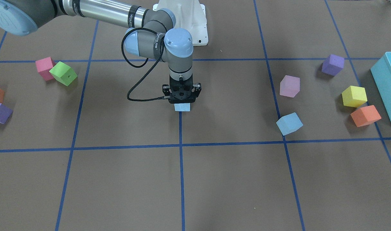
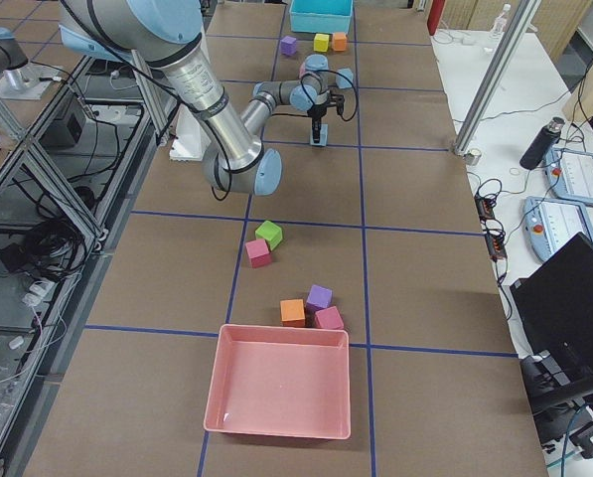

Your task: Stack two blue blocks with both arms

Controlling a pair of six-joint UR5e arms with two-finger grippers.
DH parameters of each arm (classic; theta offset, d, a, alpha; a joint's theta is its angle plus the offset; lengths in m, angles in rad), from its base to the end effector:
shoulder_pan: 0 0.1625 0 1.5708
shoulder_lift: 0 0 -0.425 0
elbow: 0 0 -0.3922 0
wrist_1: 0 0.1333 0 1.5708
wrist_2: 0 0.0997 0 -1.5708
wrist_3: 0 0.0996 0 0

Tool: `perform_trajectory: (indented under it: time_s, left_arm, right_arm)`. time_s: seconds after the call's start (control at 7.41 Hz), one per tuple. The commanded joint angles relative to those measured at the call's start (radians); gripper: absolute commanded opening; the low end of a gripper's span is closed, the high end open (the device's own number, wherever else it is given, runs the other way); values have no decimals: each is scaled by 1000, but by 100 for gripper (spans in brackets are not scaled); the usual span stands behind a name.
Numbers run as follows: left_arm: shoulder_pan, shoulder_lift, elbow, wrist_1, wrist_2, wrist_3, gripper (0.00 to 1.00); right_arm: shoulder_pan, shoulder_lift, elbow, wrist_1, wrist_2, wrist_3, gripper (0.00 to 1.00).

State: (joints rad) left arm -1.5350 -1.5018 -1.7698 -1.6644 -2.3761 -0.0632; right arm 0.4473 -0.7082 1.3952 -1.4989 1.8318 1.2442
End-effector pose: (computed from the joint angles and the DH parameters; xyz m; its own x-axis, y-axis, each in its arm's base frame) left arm -0.0445 -0.4740 0.5808 0.6876 0.1227 -0.7157 0.0085 0.9842 0.1769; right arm -0.6428 -0.4277 0.1914 0.7023 -0.0069 0.7118 -0.0343 0.9985 0.0434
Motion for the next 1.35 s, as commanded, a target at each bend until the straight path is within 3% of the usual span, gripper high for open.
perform_trajectory:
  time_s: [0.0, 0.13, 0.4, 0.54, 0.81, 1.21]
  left_arm:
    - [-1, 0, 1, 0, 0, -1, 98]
    - [-1, 0, 1, 0, 0, -1, 98]
    - [1, 0, 1, -2, 0, -1, 98]
    - [1, 0, 1, -2, 0, -1, 98]
    - [1, -3, 0, -2, 0, -1, 98]
    - [3, -32, -37, -87, -17, -35, 98]
  right_arm:
    - [-1, -5, -5, 0, -2, -11, 27]
    - [-1, -8, -5, 0, -2, -15, 40]
    - [1, -8, -7, 8, -2, -11, 88]
    - [1, -7, -5, 12, 0, -12, 99]
    - [40, -1, 45, -1, 30, -14, 100]
    - [241, -8, 148, -125, 159, -32, 100]
